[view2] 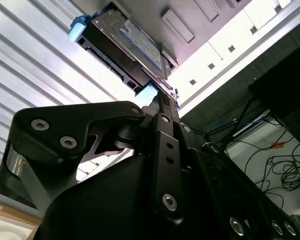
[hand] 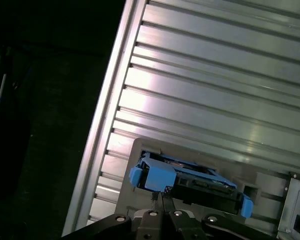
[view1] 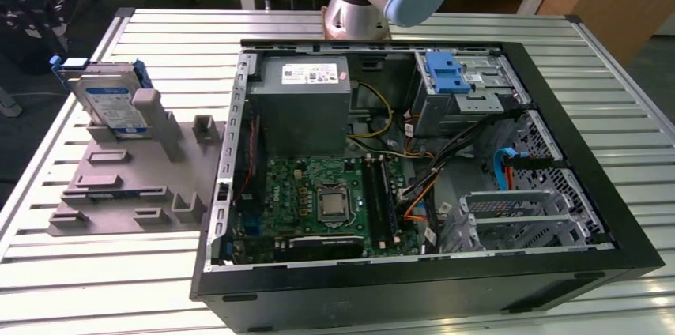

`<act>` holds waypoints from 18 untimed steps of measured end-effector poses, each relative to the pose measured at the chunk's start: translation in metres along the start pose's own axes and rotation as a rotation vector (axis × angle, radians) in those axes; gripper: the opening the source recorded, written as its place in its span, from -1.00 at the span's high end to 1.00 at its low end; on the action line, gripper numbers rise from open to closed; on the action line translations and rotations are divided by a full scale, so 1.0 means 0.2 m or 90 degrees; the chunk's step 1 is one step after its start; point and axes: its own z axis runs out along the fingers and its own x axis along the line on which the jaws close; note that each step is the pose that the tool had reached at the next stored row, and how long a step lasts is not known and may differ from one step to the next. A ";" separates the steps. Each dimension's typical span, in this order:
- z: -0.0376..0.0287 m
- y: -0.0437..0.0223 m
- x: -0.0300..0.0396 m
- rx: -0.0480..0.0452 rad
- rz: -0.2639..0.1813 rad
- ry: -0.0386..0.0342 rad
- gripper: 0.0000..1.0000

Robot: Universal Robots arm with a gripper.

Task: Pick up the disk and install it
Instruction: 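Pick up the disk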

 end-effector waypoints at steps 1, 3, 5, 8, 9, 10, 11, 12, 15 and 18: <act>0.000 0.000 0.000 0.0001 -0.004 0.0001 0.79; 0.000 0.000 0.001 0.0003 -0.013 0.0004 0.79; 0.000 0.000 0.001 0.0005 -0.022 0.0008 0.79; 0.000 0.000 0.001 0.0008 -0.034 0.0012 0.79; 0.000 0.000 0.002 0.0009 -0.037 0.0014 0.79; 0.000 0.000 0.002 0.0010 -0.041 0.0015 0.79; 0.000 0.000 0.002 0.0011 -0.045 0.0017 0.79; 0.000 0.000 0.002 0.0012 -0.049 0.0018 0.79; 0.000 0.001 0.003 0.0015 -0.061 0.0023 0.79; 0.000 0.001 0.003 0.0018 -0.072 0.0027 0.79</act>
